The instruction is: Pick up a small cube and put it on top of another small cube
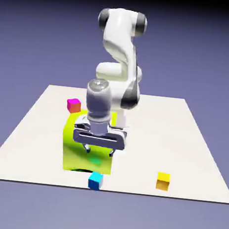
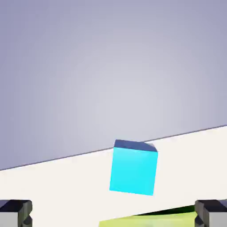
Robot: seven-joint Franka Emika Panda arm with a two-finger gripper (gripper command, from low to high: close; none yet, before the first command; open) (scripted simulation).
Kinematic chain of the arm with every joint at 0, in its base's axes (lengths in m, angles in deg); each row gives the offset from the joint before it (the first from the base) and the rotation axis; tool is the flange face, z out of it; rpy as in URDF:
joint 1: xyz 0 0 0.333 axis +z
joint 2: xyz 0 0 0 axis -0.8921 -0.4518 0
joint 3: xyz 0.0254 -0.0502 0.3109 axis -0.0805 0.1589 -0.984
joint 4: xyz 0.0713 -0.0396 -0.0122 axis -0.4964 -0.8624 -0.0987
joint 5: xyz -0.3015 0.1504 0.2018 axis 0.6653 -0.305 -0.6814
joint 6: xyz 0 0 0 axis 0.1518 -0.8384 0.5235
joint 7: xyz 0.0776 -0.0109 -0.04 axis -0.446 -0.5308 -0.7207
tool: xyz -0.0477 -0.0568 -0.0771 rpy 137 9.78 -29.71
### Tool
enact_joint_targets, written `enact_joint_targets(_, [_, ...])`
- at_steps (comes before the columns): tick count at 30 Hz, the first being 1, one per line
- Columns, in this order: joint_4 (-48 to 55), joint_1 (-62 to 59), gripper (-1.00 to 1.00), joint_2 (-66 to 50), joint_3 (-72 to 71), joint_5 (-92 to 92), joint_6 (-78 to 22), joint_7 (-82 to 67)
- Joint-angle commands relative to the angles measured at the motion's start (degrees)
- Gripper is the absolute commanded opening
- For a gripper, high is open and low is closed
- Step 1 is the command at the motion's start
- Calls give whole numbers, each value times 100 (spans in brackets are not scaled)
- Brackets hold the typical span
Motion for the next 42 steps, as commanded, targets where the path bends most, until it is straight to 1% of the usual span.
enact_joint_targets(1, [179,-2,0,-208,25,-31,-194,21])
enact_joint_targets(8, [1401,-18,0,-1629,195,-240,-1517,164])
enact_joint_targets(9, [1402,-18,0,-1629,195,-240,-1517,164])
enact_joint_targets(12, [1029,-6,0,-2008,119,-350,-771,85])
enact_joint_targets(13, [980,-5,0,-2058,109,-364,-673,75])
enact_joint_targets(14, [980,-5,-100,-2058,109,-364,-673,75])
enact_joint_targets(15, [980,-5,-100,-2058,109,-364,-673,75])
enact_joint_targets(18, [1353,-17,-100,-1679,185,-254,-1420,154])
enact_joint_targets(20, [1449,117,-100,-1540,452,-204,-1531,335])
enact_joint_targets(38, [-70,-300,-100,2197,2367,551,-3079,1713])
enact_joint_targets(42, [-690,-885,-100,3028,2076,661,-3502,1550])
